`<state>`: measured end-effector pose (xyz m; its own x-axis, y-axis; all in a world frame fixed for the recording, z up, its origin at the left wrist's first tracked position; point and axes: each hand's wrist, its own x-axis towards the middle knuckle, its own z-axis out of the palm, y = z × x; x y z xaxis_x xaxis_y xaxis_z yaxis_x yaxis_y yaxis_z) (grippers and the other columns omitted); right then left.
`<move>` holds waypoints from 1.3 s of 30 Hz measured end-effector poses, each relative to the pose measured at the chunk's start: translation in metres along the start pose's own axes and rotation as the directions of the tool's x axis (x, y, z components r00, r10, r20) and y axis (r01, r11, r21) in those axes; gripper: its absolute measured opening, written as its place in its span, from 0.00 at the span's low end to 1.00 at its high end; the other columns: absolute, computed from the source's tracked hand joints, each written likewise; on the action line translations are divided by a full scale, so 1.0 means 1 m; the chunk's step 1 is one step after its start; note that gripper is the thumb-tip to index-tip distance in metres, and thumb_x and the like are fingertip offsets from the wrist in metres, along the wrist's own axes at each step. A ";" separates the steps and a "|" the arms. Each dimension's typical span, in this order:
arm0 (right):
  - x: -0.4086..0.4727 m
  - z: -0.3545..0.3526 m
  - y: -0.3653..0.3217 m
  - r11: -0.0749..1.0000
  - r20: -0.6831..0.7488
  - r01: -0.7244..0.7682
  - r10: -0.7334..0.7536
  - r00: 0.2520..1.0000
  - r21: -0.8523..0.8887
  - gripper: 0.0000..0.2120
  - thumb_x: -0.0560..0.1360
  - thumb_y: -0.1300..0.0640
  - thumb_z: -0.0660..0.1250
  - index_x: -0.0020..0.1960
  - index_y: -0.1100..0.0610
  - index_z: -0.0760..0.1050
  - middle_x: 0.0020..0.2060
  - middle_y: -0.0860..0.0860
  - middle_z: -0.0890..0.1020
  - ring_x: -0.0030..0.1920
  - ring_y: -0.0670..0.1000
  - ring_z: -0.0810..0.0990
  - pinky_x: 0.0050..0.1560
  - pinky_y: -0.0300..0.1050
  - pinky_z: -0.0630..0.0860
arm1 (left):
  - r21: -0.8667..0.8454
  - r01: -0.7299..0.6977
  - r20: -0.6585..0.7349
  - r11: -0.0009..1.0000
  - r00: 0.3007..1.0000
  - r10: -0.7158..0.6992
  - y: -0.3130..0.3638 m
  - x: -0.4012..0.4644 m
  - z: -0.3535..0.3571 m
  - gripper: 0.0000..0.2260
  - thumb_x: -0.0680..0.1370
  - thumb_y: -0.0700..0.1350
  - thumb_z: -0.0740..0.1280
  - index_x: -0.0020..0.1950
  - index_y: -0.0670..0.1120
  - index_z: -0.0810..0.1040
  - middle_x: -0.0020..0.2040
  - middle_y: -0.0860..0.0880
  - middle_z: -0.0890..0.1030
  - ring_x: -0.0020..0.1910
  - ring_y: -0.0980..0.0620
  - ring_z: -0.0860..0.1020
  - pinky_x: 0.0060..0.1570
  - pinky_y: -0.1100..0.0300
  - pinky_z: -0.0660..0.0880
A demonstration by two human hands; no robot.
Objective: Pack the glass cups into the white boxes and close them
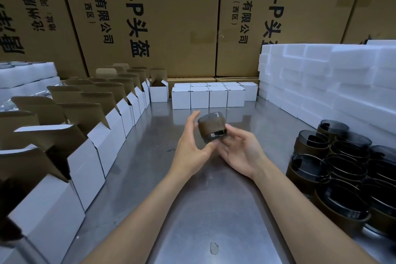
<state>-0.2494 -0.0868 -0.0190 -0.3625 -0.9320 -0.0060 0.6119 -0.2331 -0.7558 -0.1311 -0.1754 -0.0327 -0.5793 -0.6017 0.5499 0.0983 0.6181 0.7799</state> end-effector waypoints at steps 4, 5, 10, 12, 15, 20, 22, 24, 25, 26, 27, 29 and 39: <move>0.000 0.000 0.002 0.994 0.031 0.059 -0.057 0.998 -0.097 0.17 0.68 0.60 0.68 0.56 0.56 0.80 0.50 0.53 0.83 0.47 0.49 0.82 0.47 0.36 0.79 | 0.061 -0.063 -0.013 0.996 0.998 0.064 0.002 0.000 0.000 0.33 0.71 0.37 0.73 0.71 0.55 0.64 0.71 0.52 0.69 0.70 0.57 0.68 0.68 0.64 0.64; 0.000 0.000 0.002 0.992 0.040 0.064 -0.060 0.997 -0.108 0.17 0.68 0.60 0.68 0.57 0.55 0.80 0.51 0.53 0.83 0.48 0.49 0.82 0.49 0.37 0.78 | 0.067 -0.070 -0.015 0.995 0.997 0.071 0.003 0.000 0.000 0.32 0.71 0.36 0.72 0.71 0.53 0.66 0.72 0.52 0.69 0.70 0.56 0.67 0.69 0.63 0.64; -0.001 0.000 0.001 0.986 0.063 0.072 -0.063 0.996 -0.149 0.27 0.67 0.62 0.67 0.67 0.58 0.73 0.55 0.56 0.79 0.51 0.52 0.79 0.54 0.41 0.75 | 0.079 -0.107 0.026 0.991 0.994 0.105 0.004 -0.001 -0.001 0.31 0.71 0.32 0.70 0.65 0.59 0.67 0.74 0.53 0.65 0.72 0.59 0.64 0.68 0.71 0.60; 0.001 0.003 0.003 0.979 0.043 0.088 -0.081 0.996 -0.183 0.28 0.67 0.64 0.67 0.67 0.56 0.72 0.53 0.54 0.81 0.49 0.52 0.81 0.48 0.42 0.77 | 0.089 -0.114 0.071 0.989 0.992 0.108 0.003 -0.001 0.000 0.33 0.69 0.29 0.67 0.62 0.61 0.66 0.74 0.53 0.63 0.72 0.61 0.62 0.63 0.77 0.59; 0.006 0.008 0.007 0.958 -0.007 0.111 -0.117 0.993 -0.265 0.23 0.71 0.69 0.65 0.64 0.53 0.73 0.48 0.51 0.83 0.46 0.50 0.84 0.42 0.41 0.78 | 0.092 -0.092 0.120 0.991 0.990 0.081 -0.001 0.000 0.002 0.30 0.68 0.27 0.63 0.61 0.56 0.65 0.73 0.52 0.61 0.68 0.64 0.62 0.57 0.81 0.58; 0.013 0.013 0.017 0.892 -0.078 0.147 -0.198 0.977 -0.428 0.23 0.71 0.74 0.63 0.59 0.54 0.71 0.50 0.55 0.78 0.45 0.48 0.81 0.44 0.39 0.76 | 0.112 -0.043 0.165 0.993 0.986 0.024 -0.007 -0.002 0.006 0.25 0.68 0.35 0.66 0.58 0.52 0.61 0.66 0.52 0.58 0.63 0.60 0.64 0.56 0.79 0.62; 0.013 0.015 0.020 0.806 -0.101 0.127 -0.225 0.969 -0.577 0.23 0.71 0.72 0.65 0.61 0.52 0.70 0.51 0.54 0.77 0.45 0.46 0.80 0.43 0.36 0.75 | 0.142 -0.007 0.204 0.990 0.979 -0.022 -0.008 -0.003 0.006 0.23 0.65 0.42 0.64 0.57 0.50 0.60 0.64 0.52 0.58 0.61 0.62 0.62 0.59 0.72 0.62; 0.013 0.017 0.021 0.747 -0.098 0.103 -0.220 0.971 -0.657 0.23 0.71 0.68 0.66 0.62 0.51 0.68 0.53 0.55 0.76 0.46 0.45 0.78 0.39 0.31 0.74 | 0.147 0.022 0.217 0.989 0.975 -0.054 -0.009 -0.004 0.006 0.21 0.64 0.44 0.62 0.55 0.48 0.60 0.62 0.50 0.59 0.58 0.62 0.63 0.58 0.70 0.63; 0.013 0.019 0.021 0.737 -0.100 0.092 -0.213 0.972 -0.670 0.24 0.70 0.66 0.67 0.62 0.51 0.67 0.54 0.56 0.76 0.47 0.45 0.77 0.38 0.30 0.73 | 0.133 0.030 0.213 0.991 0.975 -0.058 -0.009 -0.004 0.006 0.20 0.64 0.43 0.62 0.54 0.48 0.61 0.60 0.50 0.60 0.57 0.61 0.63 0.57 0.71 0.63; 0.013 0.021 0.020 0.730 -0.104 0.082 -0.206 0.973 -0.678 0.26 0.68 0.62 0.68 0.63 0.51 0.66 0.56 0.56 0.75 0.48 0.46 0.77 0.39 0.30 0.73 | 0.114 0.038 0.203 0.993 0.977 -0.060 -0.008 -0.003 0.006 0.18 0.64 0.43 0.61 0.52 0.48 0.62 0.59 0.50 0.61 0.56 0.60 0.64 0.56 0.71 0.63; 0.013 0.022 0.020 0.721 -0.110 0.069 -0.198 0.974 -0.689 0.29 0.64 0.59 0.68 0.63 0.50 0.66 0.57 0.56 0.74 0.50 0.47 0.76 0.41 0.32 0.73 | 0.093 0.049 0.186 0.994 0.980 -0.065 -0.008 -0.003 0.006 0.17 0.64 0.41 0.60 0.51 0.49 0.63 0.57 0.50 0.63 0.57 0.56 0.65 0.56 0.70 0.64; 0.016 0.024 0.020 0.702 -0.129 0.036 -0.180 0.975 -0.711 0.32 0.58 0.55 0.65 0.62 0.49 0.65 0.60 0.55 0.72 0.55 0.50 0.75 0.48 0.39 0.74 | 0.045 0.075 0.126 0.996 0.989 -0.080 -0.007 0.000 0.005 0.14 0.63 0.39 0.58 0.46 0.51 0.66 0.53 0.53 0.67 0.56 0.51 0.68 0.56 0.64 0.66; 0.031 0.021 0.024 0.767 -0.226 0.088 -0.293 0.929 -0.635 0.04 0.77 0.55 0.64 0.52 0.52 0.74 0.51 0.50 0.77 0.51 0.46 0.75 0.51 0.39 0.68 | -0.342 0.168 -0.324 0.925 0.903 -0.284 -0.017 0.027 -0.006 0.20 0.68 0.22 0.53 0.41 0.44 0.75 0.39 0.50 0.80 0.39 0.65 0.77 0.43 0.75 0.70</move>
<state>-0.2313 -0.1270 -0.0239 -0.6749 -0.7347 0.0683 -0.0092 -0.0842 -0.9964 -0.1436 -0.2050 -0.0297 -0.2886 -0.8823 0.3718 0.2701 0.2975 0.9157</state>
